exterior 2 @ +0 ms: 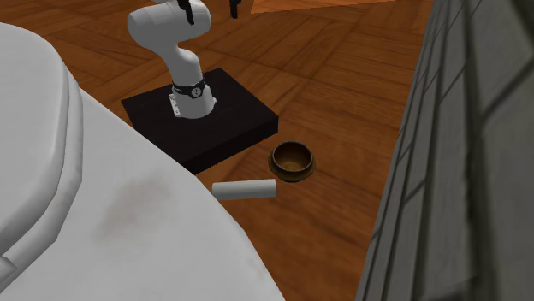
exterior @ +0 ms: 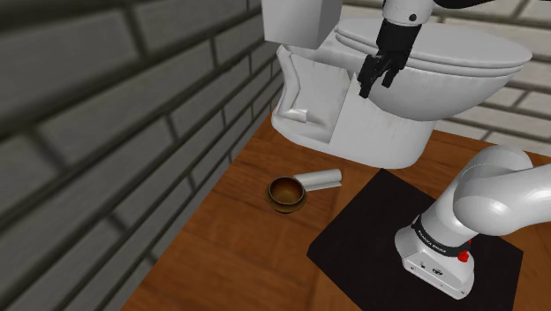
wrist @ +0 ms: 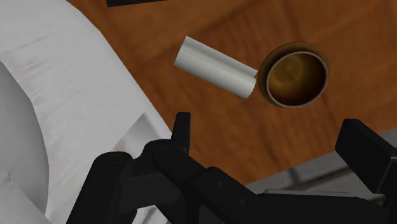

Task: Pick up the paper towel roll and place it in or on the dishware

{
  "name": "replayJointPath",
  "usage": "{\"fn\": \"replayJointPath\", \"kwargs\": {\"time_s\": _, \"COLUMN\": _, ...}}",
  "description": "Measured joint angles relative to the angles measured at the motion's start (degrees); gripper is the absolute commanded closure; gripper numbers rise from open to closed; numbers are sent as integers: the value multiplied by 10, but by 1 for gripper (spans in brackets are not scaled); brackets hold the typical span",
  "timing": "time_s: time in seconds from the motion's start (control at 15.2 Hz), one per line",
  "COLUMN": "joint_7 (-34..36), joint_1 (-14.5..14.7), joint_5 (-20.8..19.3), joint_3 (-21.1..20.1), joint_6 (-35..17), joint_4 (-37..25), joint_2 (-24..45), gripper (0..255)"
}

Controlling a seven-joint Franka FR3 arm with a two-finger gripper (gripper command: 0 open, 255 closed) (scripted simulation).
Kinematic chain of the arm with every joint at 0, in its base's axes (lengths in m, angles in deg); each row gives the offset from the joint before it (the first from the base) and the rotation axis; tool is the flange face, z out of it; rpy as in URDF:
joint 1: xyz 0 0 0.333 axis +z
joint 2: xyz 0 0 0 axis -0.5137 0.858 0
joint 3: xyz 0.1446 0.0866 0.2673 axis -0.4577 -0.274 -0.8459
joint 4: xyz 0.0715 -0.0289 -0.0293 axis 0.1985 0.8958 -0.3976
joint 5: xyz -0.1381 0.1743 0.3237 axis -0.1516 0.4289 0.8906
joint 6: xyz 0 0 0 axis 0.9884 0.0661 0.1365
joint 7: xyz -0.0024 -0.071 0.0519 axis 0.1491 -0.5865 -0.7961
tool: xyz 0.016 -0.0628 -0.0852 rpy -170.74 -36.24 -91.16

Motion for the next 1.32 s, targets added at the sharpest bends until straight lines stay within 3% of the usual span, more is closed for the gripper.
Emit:
{"fn": "replayJointPath", "kwargs": {"time_s": 0.13, "joint_7": -7, "joint_1": 2, "joint_5": -2, "joint_3": 2, "joint_6": -7, "joint_4": 7, "joint_2": 0, "gripper": 0}}
{"fn": "replayJointPath", "kwargs": {"time_s": 0.46, "joint_7": -73, "joint_1": 18, "joint_5": -19, "joint_3": 24, "joint_6": -96, "joint_4": 82, "joint_2": 14, "gripper": 0}}
{"fn": "replayJointPath", "kwargs": {"time_s": 1.06, "joint_7": -204, "joint_1": 44, "joint_5": -56, "joint_3": 71, "joint_6": -300, "joint_4": 197, "joint_2": 100, "gripper": 0}}
{"fn": "replayJointPath", "kwargs": {"time_s": 1.32, "joint_7": -265, "joint_1": 54, "joint_5": -71, "joint_3": 96, "joint_6": -405, "joint_4": 217, "joint_2": 183, "gripper": 0}}
